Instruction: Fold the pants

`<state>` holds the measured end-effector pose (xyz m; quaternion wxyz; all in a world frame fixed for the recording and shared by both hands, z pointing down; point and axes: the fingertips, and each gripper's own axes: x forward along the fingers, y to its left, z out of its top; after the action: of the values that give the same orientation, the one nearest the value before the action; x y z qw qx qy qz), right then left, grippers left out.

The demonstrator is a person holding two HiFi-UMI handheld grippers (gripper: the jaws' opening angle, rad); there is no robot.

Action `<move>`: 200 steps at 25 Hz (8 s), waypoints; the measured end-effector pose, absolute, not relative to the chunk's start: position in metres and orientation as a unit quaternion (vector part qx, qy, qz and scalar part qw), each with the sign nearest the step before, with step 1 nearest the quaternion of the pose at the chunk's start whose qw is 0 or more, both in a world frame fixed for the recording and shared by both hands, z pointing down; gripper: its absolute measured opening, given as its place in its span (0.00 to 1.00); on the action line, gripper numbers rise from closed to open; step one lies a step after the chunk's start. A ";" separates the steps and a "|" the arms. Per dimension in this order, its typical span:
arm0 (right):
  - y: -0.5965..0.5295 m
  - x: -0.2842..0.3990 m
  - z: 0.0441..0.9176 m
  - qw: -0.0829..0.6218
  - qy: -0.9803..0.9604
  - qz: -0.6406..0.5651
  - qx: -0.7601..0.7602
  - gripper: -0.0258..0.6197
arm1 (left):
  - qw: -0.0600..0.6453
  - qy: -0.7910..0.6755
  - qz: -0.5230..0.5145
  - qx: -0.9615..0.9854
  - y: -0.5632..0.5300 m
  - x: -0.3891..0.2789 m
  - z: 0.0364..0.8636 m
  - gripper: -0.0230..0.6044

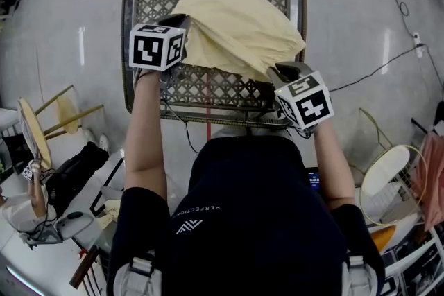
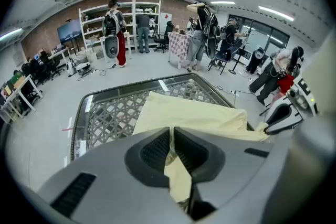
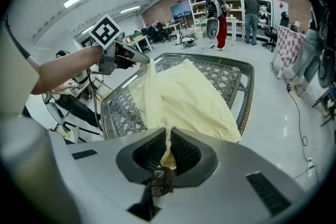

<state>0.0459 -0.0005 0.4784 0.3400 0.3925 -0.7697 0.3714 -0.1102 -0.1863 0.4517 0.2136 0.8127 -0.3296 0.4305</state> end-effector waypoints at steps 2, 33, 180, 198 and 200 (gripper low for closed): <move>-0.006 0.049 0.478 0.334 -0.768 0.375 0.396 0.12 | 0.215 -0.326 0.430 0.814 -0.194 -0.103 0.452 0.09; -0.063 0.102 0.503 0.266 -0.689 0.420 0.527 0.12 | 0.189 -0.296 0.501 0.791 -0.280 -0.030 0.507 0.09; 0.003 0.127 0.457 0.278 -0.814 0.311 0.404 0.11 | 0.266 -0.358 0.355 0.822 0.025 0.019 0.482 0.05; 0.030 0.070 0.458 0.306 -0.831 0.305 0.351 0.11 | 0.291 -0.358 0.327 0.825 0.063 -0.010 0.484 0.05; 0.030 0.069 0.459 0.311 -0.833 0.305 0.341 0.11 | 0.295 -0.355 0.333 0.822 0.068 -0.010 0.486 0.06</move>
<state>0.0688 0.0301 0.4592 0.3114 0.3412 -0.8328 0.3051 -0.0100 0.0681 0.4856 0.2954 0.8220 -0.3552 0.3331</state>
